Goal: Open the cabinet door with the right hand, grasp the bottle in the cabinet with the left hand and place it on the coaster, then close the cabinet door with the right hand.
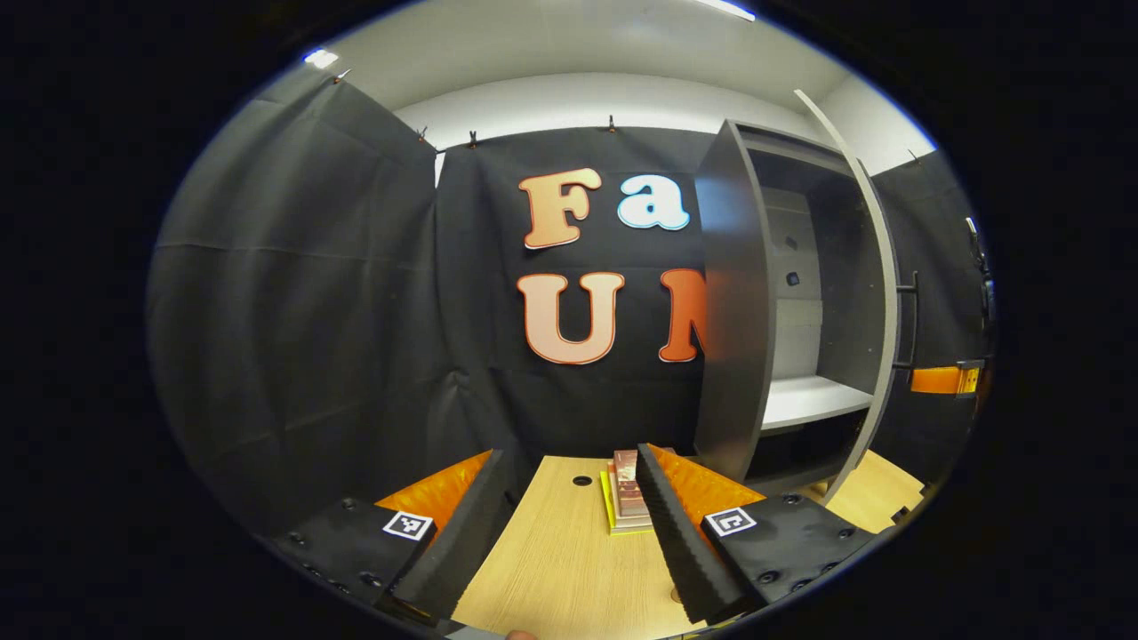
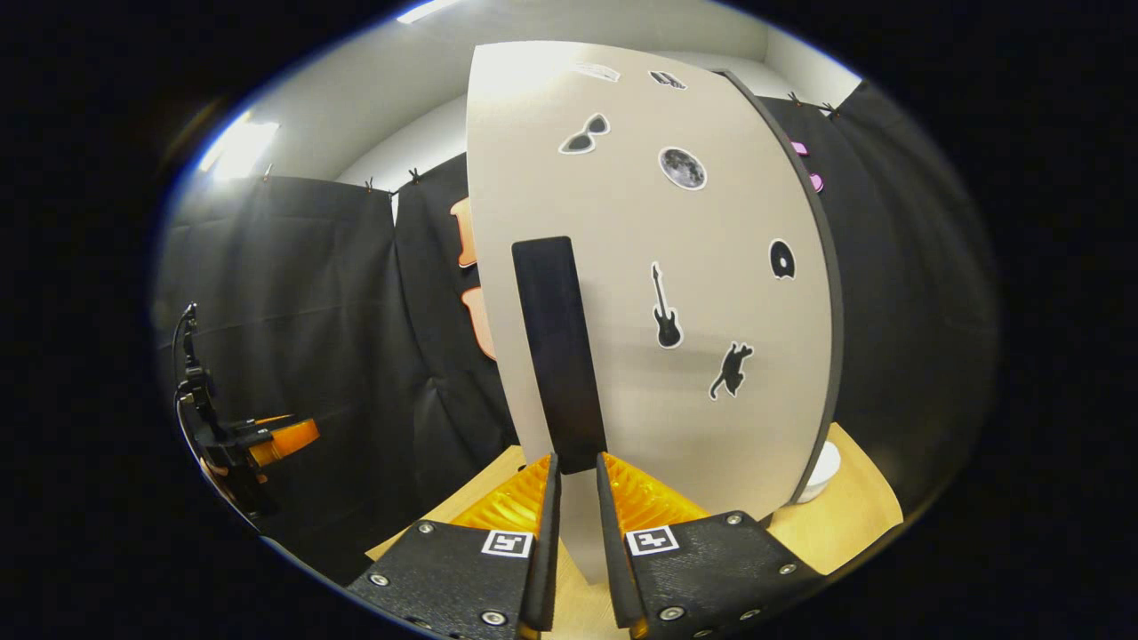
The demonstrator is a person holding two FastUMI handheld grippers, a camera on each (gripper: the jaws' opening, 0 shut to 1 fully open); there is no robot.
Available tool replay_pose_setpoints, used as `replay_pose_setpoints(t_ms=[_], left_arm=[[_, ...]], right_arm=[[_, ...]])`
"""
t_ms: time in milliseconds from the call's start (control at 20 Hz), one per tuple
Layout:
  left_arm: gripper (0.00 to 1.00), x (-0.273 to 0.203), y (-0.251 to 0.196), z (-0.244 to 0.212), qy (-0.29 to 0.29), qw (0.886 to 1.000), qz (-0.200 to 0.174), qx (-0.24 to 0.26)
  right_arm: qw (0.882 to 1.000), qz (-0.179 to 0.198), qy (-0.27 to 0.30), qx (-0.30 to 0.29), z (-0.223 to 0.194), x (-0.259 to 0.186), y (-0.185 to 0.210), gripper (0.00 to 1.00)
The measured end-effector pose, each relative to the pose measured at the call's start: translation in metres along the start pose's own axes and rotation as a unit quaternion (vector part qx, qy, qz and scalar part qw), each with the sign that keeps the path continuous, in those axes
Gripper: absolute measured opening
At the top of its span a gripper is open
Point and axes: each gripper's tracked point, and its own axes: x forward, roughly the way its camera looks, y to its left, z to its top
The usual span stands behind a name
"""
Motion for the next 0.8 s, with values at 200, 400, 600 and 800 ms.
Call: replay_pose_setpoints(t_ms=[200,400,600,800], left_arm=[[0.95,0.009,0.021,0.002,0.002,1.000,0.009,-0.014],[0.95,0.019,0.035,0.013,-0.003,1.000,0.020,-0.019],[0.96,0.026,0.038,0.022,-0.012,1.000,0.018,-0.012],[0.95,0.028,0.045,0.020,-0.011,1.000,0.022,0.002]], right_arm=[[1.000,-0.005,-0.007,-0.013,0.010,0.017,0.009,0.24],[1.000,-0.012,-0.006,-0.029,0.011,0.025,0.010,0.26],[1.000,-0.020,-0.006,-0.018,0.013,0.034,0.010,0.24],[1.000,-0.030,-0.009,-0.006,0.016,0.044,0.010,0.19]])
